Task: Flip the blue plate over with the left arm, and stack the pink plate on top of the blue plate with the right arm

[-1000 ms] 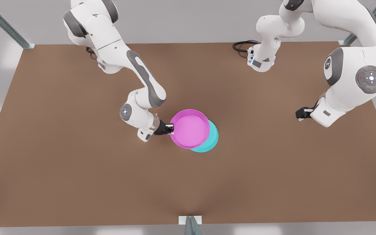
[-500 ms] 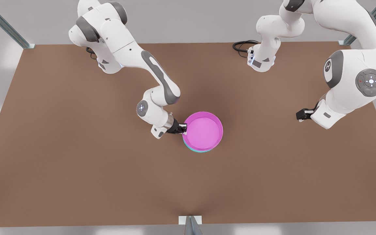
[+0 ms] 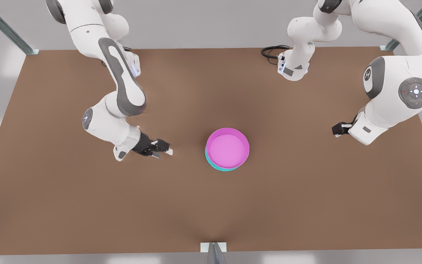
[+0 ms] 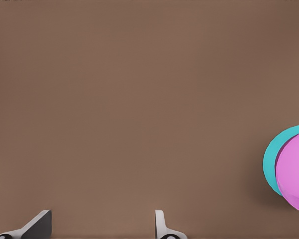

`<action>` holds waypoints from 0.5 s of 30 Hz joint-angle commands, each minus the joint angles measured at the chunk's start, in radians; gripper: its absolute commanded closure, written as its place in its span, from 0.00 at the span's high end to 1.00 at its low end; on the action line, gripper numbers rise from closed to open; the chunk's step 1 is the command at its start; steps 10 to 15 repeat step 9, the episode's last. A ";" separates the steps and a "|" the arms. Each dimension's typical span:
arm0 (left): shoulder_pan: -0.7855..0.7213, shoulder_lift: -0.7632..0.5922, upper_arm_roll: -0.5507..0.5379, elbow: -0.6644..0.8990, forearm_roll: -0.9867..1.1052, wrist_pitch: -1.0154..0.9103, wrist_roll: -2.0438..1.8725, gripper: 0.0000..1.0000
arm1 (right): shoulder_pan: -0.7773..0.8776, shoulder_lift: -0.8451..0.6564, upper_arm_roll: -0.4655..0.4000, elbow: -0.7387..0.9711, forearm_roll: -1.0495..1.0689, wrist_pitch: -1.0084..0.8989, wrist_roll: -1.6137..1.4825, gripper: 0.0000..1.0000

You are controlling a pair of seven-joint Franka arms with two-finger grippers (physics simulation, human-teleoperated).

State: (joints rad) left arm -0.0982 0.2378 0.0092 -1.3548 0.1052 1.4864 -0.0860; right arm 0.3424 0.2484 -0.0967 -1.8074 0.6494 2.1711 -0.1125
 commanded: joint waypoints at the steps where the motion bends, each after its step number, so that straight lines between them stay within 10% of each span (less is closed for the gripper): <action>1: 0.000 0.000 0.000 0.000 -0.002 0.000 0.000 1.00 | -0.022 -0.008 0.000 0.020 -0.077 -0.058 -0.001 1.00; 5: 0.000 0.005 -0.002 0.002 -0.001 0.000 -0.001 1.00 | -0.238 -0.043 0.002 0.316 -0.632 -0.525 -0.016 1.00; 15: -0.002 0.005 -0.002 0.002 0.004 0.000 -0.001 1.00 | -0.283 -0.005 -0.023 0.434 -0.656 -0.619 -0.026 1.00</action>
